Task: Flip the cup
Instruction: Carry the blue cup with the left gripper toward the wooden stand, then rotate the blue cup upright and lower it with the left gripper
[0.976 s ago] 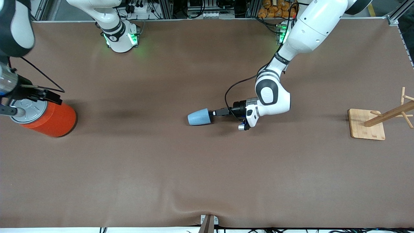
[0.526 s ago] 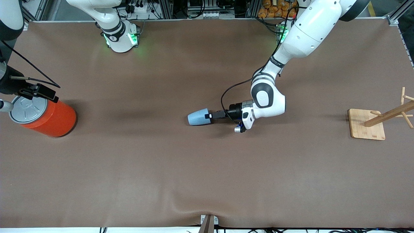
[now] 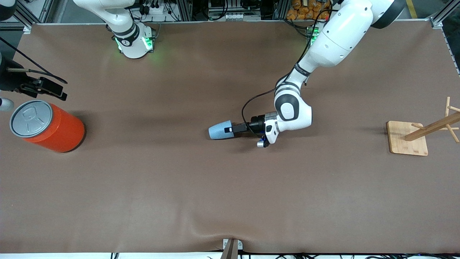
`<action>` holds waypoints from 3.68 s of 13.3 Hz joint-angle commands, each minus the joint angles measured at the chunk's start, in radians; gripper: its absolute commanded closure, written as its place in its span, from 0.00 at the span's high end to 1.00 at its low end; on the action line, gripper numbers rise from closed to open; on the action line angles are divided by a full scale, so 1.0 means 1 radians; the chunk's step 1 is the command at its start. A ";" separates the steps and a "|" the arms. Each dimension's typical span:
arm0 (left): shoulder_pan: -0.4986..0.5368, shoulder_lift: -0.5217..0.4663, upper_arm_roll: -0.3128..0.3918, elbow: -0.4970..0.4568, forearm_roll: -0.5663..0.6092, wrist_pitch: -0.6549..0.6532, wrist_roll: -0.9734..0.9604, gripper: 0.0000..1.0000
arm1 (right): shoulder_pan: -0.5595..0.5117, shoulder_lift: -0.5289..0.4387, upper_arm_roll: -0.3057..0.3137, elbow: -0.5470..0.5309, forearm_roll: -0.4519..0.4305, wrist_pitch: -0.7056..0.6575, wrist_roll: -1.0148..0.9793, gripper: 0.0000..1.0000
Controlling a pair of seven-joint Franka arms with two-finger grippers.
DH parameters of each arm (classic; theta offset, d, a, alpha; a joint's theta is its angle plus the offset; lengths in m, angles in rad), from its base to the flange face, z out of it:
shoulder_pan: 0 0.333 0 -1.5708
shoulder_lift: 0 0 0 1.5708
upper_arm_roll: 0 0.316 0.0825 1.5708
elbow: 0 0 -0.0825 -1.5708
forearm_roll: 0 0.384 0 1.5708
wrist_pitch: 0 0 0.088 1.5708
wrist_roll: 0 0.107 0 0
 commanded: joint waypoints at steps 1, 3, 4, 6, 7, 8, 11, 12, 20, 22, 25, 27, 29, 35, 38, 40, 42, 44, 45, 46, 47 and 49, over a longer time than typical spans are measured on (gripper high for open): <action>-0.020 0.021 0.004 0.031 -0.037 0.019 0.024 0.82 | -0.024 -0.002 -0.010 0.024 0.007 -0.030 -0.069 1.00; -0.017 0.021 0.006 0.029 -0.035 0.019 0.034 0.33 | -0.062 -0.003 -0.009 0.020 0.007 -0.039 -0.122 1.00; -0.016 0.021 0.006 0.029 -0.035 0.019 0.047 0.12 | -0.082 -0.008 -0.009 0.015 0.007 -0.037 -0.148 1.00; -0.017 0.029 0.006 0.029 -0.035 0.019 0.049 0.00 | -0.110 -0.011 -0.010 0.013 0.007 -0.040 -0.214 1.00; -0.017 0.029 0.006 0.029 -0.035 0.019 0.052 0.00 | -0.110 -0.011 -0.007 0.013 0.007 -0.039 -0.209 1.00; -0.017 0.032 0.006 0.029 -0.035 0.019 0.055 0.00 | -0.105 -0.011 -0.006 0.015 0.006 -0.036 -0.199 1.00; -0.011 0.028 0.004 0.029 -0.028 0.017 0.041 0.00 | -0.070 -0.011 0.001 0.013 -0.008 -0.024 -0.139 1.00; -0.001 0.015 0.004 0.029 -0.026 0.015 0.020 0.00 | -0.069 -0.011 0.001 0.013 -0.008 -0.019 -0.140 1.00; 0.036 -0.208 0.006 0.063 0.369 0.005 -0.579 0.00 | -0.061 -0.011 0.001 0.010 -0.036 0.003 -0.154 1.00; 0.052 -0.271 0.009 0.059 0.501 -0.021 -0.682 0.00 | -0.061 -0.011 0.001 0.012 -0.034 0.004 -0.155 1.00; 0.087 -0.334 0.016 0.057 0.836 -0.056 -0.830 0.00 | -0.067 -0.013 -0.002 0.010 -0.034 0.004 -0.188 1.00; 0.140 -0.376 0.016 0.056 1.047 -0.113 -0.888 0.00 | -0.067 -0.016 -0.004 0.010 -0.034 0.003 -0.191 1.00; 0.194 -0.417 0.018 0.056 1.211 -0.190 -0.893 0.00 | -0.061 -0.014 -0.001 0.012 -0.034 0.000 -0.182 1.00; 0.297 -0.523 0.018 -0.082 1.713 -0.236 -0.910 0.00 | -0.064 -0.013 0.001 0.032 -0.025 -0.025 -0.108 1.00; 0.392 -0.540 0.007 -0.150 1.850 -0.236 -0.911 0.00 | -0.061 -0.011 0.001 0.044 -0.042 -0.011 -0.120 1.00; 0.391 -0.542 0.006 -0.217 1.856 -0.195 -0.924 0.00 | -0.058 -0.013 0.004 0.044 -0.039 -0.010 -0.122 1.00; 0.421 -0.514 0.006 -0.275 1.896 -0.108 -0.940 0.00 | -0.052 -0.013 0.002 0.044 -0.039 -0.010 -0.122 1.00; 0.429 -0.514 0.006 -0.348 1.899 -0.040 -0.947 0.00 | -0.049 -0.013 0.004 0.044 -0.037 -0.013 -0.122 1.00; 0.434 -0.513 0.006 -0.368 1.899 -0.020 -0.950 0.00 | -0.043 -0.013 0.005 0.044 -0.037 -0.017 -0.122 1.00; 0.437 -0.508 0.007 -0.386 1.899 0.008 -0.950 0.00 | -0.039 -0.013 0.005 0.044 -0.037 -0.019 -0.122 1.00; 0.437 -0.499 0.007 -0.403 1.899 0.034 -0.950 0.00 | -0.039 -0.013 0.004 0.043 -0.037 -0.019 -0.122 1.00; 0.437 -0.499 0.009 -0.409 1.899 0.043 -0.953 0.13 | -0.039 -0.013 0.004 0.043 -0.036 -0.017 -0.123 1.00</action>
